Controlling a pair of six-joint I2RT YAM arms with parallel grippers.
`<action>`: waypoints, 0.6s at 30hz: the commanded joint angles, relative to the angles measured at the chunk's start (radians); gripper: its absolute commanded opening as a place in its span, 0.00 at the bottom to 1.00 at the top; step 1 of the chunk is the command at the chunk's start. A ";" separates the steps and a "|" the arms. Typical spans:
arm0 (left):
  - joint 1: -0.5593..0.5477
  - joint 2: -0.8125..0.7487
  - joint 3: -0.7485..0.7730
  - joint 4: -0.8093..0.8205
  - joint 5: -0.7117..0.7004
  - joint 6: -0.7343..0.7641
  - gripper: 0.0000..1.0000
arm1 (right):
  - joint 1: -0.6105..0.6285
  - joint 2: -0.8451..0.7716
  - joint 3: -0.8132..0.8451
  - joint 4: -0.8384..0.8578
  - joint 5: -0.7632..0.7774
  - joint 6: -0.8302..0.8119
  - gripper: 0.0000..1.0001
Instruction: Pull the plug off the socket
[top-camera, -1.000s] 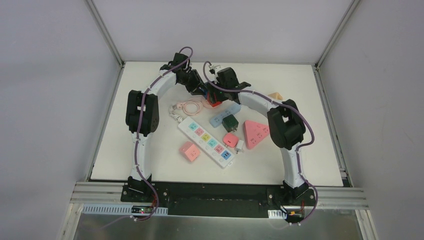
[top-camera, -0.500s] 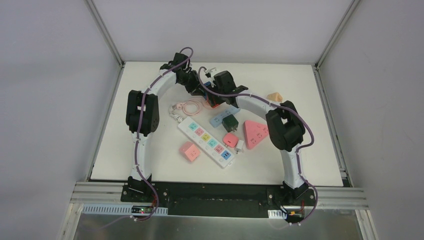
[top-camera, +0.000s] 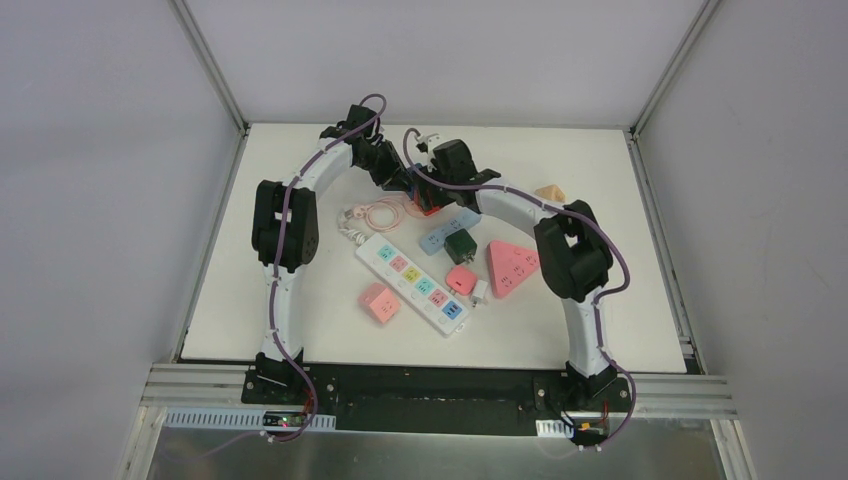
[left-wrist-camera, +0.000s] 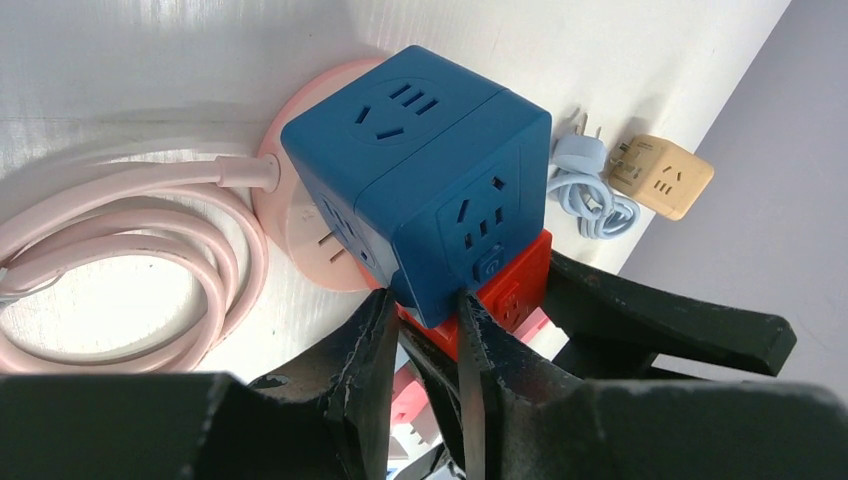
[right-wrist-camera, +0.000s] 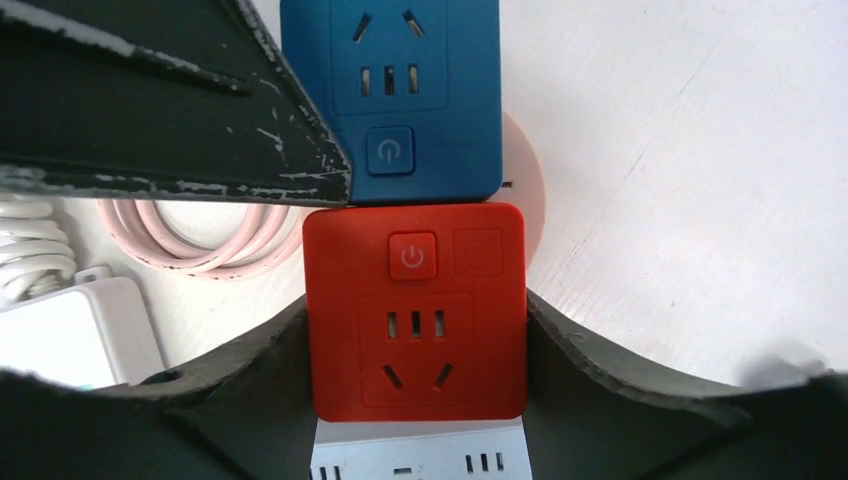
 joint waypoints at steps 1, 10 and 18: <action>-0.039 0.098 -0.054 -0.235 -0.094 0.078 0.24 | -0.033 -0.122 0.101 0.181 -0.125 0.146 0.00; -0.039 0.098 -0.054 -0.236 -0.096 0.077 0.24 | -0.079 -0.126 0.126 0.182 -0.176 0.235 0.00; -0.039 0.097 -0.052 -0.239 -0.099 0.073 0.24 | -0.006 -0.109 0.089 0.150 -0.047 0.079 0.00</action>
